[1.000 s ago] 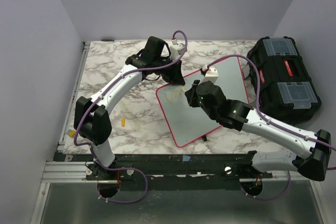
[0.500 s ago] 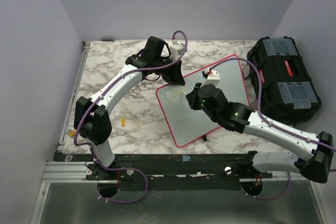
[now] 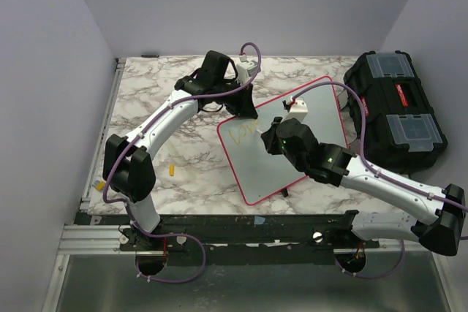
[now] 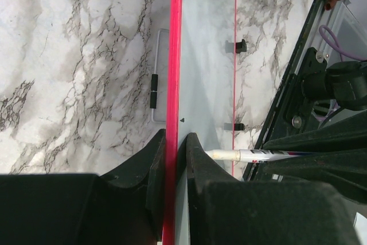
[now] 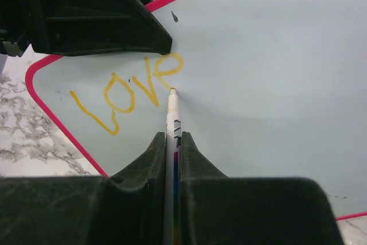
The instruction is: Write a sentence on the whiteboard
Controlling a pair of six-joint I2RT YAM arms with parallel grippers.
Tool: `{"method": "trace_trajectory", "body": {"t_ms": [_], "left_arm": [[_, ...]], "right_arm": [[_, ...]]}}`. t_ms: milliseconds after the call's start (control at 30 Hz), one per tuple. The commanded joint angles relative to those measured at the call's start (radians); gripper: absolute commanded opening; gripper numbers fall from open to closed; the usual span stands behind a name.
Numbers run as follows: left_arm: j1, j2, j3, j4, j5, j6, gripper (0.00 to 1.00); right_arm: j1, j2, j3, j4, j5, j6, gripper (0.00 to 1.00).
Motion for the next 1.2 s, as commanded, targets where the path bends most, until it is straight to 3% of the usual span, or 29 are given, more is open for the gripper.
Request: {"method": "trace_trajectory", "body": {"t_ms": [0,633,833,1167], "left_arm": [[-0.014,-0.034,0.009,0.028,-0.026,0.056,0.00],[-0.016,-0.034,0.006,0.028,-0.027,0.056,0.00],[-0.016,-0.036,0.005,0.028,-0.028,0.059,0.00],[-0.016,-0.043,-0.002,0.025,-0.033,0.068,0.00]], "right_arm": [[-0.006,0.026,-0.038,-0.104,0.059,0.004,0.01],[-0.006,0.018,0.096,-0.141,0.188,-0.070,0.01],[-0.006,-0.079,0.140,-0.116,0.223,-0.105,0.01],[-0.006,-0.238,0.033,-0.148,0.238,-0.068,0.01]]}}
